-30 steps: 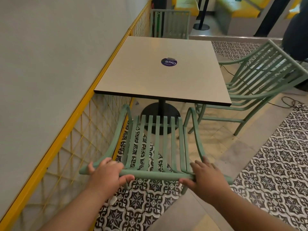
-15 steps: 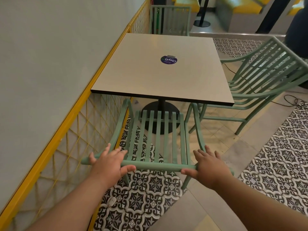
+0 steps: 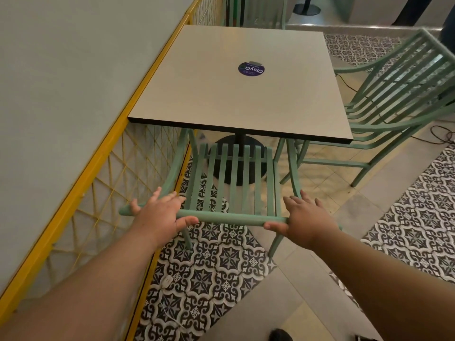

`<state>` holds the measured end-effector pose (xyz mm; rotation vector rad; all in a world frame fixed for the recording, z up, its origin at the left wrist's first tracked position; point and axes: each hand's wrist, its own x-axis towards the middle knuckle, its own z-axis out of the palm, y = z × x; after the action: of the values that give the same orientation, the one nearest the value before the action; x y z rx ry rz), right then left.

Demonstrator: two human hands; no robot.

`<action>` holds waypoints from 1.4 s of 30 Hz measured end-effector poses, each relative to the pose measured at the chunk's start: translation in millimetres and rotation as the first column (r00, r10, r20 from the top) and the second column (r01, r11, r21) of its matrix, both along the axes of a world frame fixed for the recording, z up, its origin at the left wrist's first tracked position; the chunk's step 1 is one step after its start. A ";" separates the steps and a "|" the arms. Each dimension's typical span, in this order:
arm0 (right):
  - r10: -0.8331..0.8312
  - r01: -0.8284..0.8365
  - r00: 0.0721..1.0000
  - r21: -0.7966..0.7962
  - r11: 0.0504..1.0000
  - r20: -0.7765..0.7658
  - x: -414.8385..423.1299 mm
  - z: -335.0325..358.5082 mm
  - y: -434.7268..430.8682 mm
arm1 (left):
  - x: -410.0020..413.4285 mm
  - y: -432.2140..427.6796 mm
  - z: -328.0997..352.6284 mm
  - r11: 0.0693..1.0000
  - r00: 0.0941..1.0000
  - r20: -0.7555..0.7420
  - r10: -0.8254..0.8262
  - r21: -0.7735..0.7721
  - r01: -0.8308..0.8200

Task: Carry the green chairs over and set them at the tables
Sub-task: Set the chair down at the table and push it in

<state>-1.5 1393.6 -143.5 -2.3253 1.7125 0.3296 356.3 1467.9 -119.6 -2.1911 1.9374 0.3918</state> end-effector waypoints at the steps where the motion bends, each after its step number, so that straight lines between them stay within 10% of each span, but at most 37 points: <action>1: 0.000 0.000 1.000 -0.008 1.000 0.005 -0.1 -0.9 -2.2 | 1.0 -2.6 -0.2 1.000 1.000 0.004 0.000 -0.001 0.000; 42: -0.007 0.004 0.993 0.021 1.000 0.120 14.5 23.0 -29.8 | 4.4 -38.9 20.9 0.994 0.996 0.055 0.075 0.075 -0.079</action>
<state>13.1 1363.8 -120.5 -2.2761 1.6504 0.2005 360.7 1429.0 -98.7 -2.2088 1.7853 0.4106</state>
